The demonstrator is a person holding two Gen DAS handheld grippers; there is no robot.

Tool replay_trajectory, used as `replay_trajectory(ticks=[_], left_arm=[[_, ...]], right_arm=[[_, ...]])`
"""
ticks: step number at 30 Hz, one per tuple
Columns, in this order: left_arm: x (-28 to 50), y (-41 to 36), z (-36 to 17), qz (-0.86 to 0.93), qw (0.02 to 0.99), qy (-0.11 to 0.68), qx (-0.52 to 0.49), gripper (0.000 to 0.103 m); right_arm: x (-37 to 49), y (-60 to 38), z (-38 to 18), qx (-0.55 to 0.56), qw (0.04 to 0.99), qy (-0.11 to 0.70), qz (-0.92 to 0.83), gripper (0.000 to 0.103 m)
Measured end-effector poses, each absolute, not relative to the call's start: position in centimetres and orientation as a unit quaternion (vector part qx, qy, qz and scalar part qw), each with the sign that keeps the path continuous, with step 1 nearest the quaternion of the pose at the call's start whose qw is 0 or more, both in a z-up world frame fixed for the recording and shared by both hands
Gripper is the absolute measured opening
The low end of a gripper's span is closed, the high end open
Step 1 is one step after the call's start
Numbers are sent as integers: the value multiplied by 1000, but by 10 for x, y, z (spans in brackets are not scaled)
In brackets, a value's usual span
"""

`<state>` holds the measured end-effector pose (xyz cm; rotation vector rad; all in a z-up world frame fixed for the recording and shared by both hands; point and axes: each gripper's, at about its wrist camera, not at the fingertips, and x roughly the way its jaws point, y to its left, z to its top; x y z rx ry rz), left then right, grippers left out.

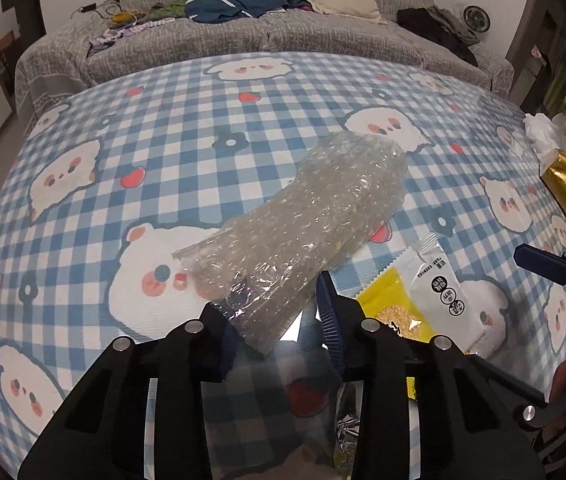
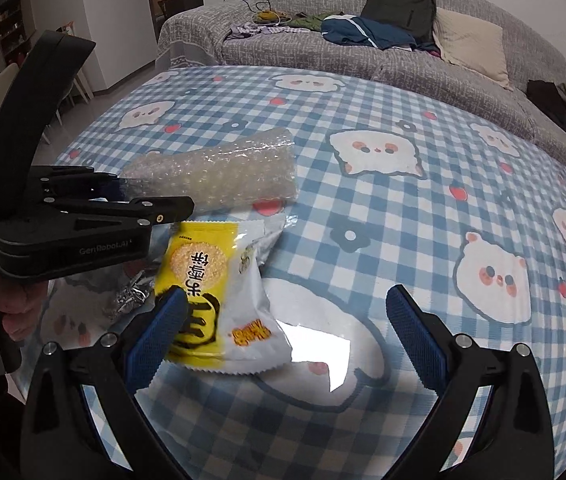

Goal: Collect trash
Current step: 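Grasp the bubble wrap with the left tool while the right grasps the yellow snack packet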

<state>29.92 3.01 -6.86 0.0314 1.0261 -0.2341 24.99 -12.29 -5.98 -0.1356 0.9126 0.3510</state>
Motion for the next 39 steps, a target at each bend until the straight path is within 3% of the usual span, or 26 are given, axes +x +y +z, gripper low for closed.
replay_trajectory(ticks=[7,17,19,23,25,31,36,39], left_arm=[[295,41,-65,-89,871,482,-8,20],[287,63,-57,-52,882,468,-23,16],[285,64,-55,-49,883,466,-22,16],[281,66,-53,-44,885,463,-23,16],[279,68,-52,-40,885,462,-27,16],[275,70,-49,-28,888,457,-34,16],[270,70,-48,-21,889,457,-35,16],[266,68,-47,-19,889,456,-34,16]], right_arm=[[254,-110,-61,-58,874,448,179,96],[260,-84,-80,-73,856,481,174,95],[262,-81,-85,-74,849,494,175,86],[259,-74,-86,-87,851,490,169,78],[257,-75,-84,-85,851,490,167,65],[255,-78,-80,-82,852,491,160,44],[254,-86,-77,-64,854,491,160,29],[253,-87,-76,-66,857,486,159,26]])
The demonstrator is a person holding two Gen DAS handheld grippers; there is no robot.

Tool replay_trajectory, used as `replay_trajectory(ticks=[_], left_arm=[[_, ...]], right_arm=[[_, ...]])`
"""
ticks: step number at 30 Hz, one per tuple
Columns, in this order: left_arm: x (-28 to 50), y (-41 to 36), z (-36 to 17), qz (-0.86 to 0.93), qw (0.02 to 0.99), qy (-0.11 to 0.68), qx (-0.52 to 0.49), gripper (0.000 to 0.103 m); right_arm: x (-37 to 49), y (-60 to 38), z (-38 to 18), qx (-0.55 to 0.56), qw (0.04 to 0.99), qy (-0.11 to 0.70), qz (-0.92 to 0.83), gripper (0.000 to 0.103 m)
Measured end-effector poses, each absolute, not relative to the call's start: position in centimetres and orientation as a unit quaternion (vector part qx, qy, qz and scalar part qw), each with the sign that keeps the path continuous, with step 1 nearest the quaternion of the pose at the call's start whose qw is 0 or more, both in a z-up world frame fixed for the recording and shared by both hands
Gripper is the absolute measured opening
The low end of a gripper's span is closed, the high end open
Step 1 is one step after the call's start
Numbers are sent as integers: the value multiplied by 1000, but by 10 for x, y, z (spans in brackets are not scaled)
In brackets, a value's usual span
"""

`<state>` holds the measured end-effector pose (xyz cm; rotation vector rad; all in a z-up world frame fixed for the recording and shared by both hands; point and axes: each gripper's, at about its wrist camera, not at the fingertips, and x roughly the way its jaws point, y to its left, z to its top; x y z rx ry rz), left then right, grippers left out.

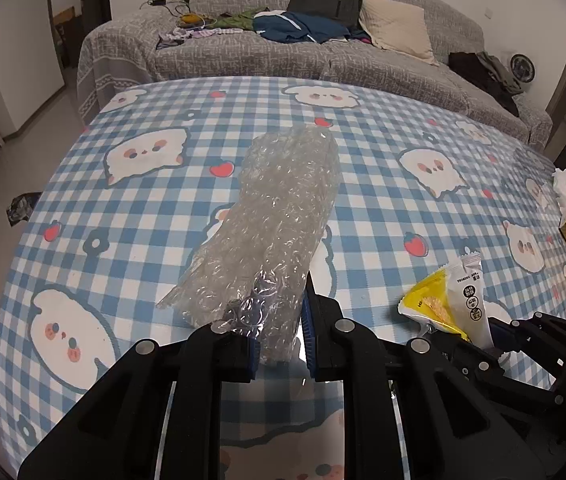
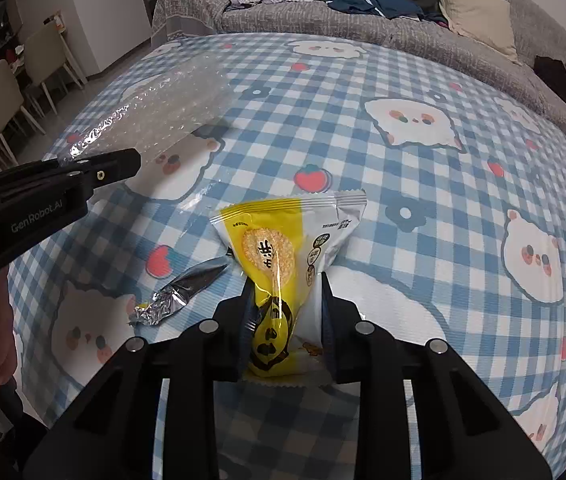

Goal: Collect trash
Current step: 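Lift and carry the bubble wrap and yellow packet with both tools over the bin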

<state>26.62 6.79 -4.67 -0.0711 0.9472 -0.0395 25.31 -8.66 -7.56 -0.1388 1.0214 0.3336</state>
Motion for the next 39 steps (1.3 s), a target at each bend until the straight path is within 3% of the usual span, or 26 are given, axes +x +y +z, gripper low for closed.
replay_trajectory(ticks=[10,39], left_arm=[[253,64,-45,-11,889,457,-37,16],[169,36,-25,8,890,453,-52,16]], right_arm=[[248,-89,-70,-67,863,478,147,8],[186,-158,-43,-45,880,465,85,8]])
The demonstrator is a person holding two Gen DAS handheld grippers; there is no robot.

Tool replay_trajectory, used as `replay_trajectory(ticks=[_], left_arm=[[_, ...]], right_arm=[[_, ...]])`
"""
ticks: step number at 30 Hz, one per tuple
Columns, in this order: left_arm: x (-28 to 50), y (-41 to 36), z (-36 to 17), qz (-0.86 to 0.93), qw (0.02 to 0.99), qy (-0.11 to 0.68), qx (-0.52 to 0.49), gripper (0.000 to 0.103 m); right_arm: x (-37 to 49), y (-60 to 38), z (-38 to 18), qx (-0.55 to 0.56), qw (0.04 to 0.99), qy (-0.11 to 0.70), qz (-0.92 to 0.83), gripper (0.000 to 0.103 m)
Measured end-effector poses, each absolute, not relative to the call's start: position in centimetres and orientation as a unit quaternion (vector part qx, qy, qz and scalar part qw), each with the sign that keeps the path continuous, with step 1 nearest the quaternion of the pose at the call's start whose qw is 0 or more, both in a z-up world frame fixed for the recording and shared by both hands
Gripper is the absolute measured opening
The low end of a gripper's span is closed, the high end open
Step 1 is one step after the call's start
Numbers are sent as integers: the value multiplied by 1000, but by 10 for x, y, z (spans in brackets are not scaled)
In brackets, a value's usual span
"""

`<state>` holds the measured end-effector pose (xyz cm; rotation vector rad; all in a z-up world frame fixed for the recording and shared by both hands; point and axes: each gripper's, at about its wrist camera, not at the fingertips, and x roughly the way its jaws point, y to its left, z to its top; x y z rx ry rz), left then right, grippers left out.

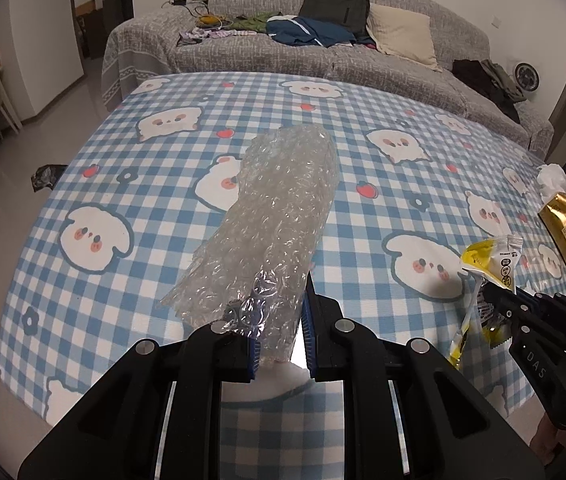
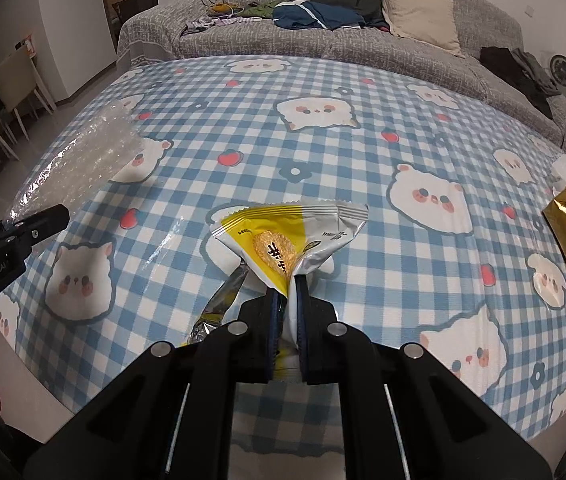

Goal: Collect trash
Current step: 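Lift and carry the bubble wrap and yellow packet with both tools over the bin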

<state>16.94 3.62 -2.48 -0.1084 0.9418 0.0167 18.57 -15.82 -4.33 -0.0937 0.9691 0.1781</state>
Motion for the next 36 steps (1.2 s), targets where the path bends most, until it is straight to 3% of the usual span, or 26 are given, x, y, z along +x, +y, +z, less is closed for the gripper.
replay_trajectory(ticks=[36], left_arm=[[48,-7,-12,-17,900,433,-45,16]], right_arm=[[88,-204,-39,-17,889,453,65,8]])
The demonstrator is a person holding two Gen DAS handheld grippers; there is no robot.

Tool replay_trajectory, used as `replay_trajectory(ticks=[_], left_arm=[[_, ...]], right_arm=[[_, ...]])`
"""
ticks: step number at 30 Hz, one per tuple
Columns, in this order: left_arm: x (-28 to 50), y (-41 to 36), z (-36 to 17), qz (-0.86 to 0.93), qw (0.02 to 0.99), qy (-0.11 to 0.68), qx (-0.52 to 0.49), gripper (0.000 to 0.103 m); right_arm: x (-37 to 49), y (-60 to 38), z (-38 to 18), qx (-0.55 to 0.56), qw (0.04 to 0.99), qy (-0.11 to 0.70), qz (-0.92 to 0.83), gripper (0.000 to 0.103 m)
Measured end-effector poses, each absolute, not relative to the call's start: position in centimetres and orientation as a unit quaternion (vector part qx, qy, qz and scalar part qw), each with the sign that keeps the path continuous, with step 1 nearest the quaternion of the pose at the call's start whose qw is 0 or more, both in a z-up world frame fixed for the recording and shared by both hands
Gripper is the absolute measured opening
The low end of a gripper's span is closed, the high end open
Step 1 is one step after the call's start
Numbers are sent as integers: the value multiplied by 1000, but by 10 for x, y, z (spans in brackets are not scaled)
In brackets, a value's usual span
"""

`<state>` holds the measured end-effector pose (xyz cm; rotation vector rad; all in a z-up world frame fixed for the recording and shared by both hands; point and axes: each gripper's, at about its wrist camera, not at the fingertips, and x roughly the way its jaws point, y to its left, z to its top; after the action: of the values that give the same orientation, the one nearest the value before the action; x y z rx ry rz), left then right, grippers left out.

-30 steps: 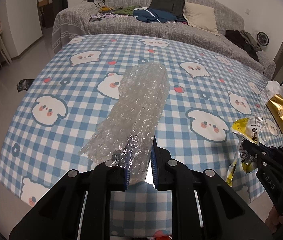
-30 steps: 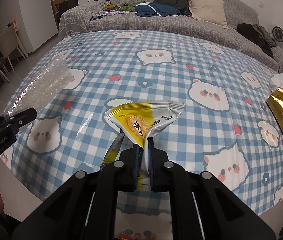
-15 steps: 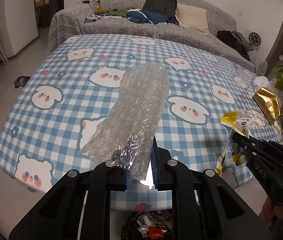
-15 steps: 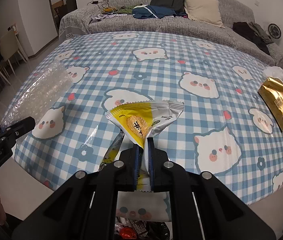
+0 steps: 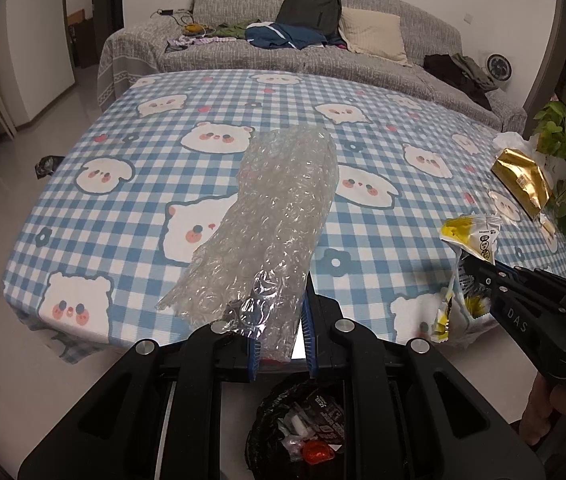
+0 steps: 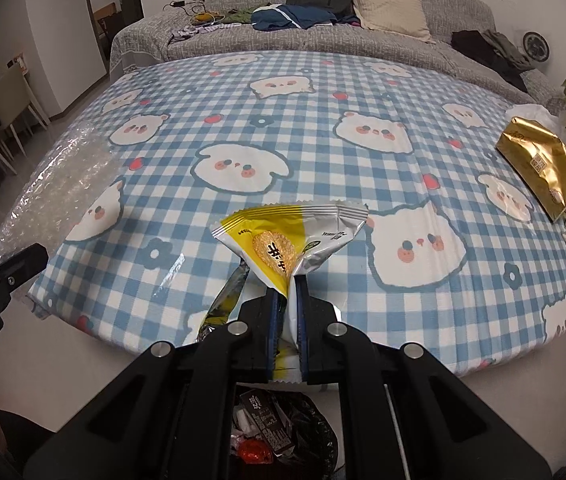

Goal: Collect trash
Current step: 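Lift and carry the bubble wrap and yellow packet with both tools over the bin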

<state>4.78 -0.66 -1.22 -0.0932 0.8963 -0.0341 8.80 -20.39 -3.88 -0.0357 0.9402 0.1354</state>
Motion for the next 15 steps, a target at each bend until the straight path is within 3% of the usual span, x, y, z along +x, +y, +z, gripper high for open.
replay_trajectory(ticks=[15], left_arm=[[-10,-5,-16,-8,907,418,-48,16]], right_arm=[[37,-207,-31,-18,902,427,55,8]])
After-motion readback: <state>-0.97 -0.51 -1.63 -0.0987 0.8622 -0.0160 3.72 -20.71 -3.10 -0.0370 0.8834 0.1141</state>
